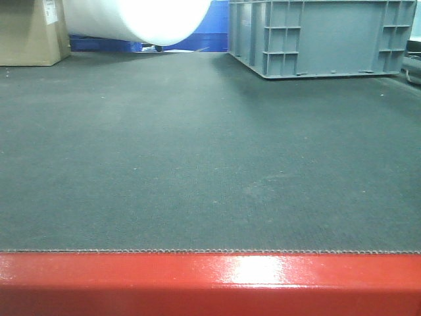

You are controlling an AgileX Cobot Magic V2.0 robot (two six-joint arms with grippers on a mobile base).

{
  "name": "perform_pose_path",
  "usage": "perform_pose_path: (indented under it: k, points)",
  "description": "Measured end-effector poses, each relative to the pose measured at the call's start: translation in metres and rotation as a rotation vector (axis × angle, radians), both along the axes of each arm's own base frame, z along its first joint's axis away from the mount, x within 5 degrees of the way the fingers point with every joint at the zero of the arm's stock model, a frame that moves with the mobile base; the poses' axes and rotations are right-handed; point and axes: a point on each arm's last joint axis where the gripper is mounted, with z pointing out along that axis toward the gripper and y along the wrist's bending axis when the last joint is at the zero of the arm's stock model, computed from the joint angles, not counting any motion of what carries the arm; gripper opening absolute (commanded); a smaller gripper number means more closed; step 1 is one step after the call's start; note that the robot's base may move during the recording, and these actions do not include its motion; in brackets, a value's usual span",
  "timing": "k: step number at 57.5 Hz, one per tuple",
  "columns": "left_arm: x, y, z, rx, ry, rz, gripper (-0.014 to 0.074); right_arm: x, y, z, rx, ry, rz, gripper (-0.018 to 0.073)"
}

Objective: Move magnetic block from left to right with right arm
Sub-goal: 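Drive up to the second table edge, cube held in right gripper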

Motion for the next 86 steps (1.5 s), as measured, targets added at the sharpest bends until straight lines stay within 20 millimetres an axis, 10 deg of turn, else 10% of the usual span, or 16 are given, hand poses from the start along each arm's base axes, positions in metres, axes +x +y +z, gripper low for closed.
perform_pose_path:
  k: [86]
  points:
    - [0.0000, 0.0000, 0.0000, 0.000, 0.000, 0.000, -0.0126, 0.0005, 0.0000, -0.0020, 0.000, 0.006, 0.000, 0.0331]
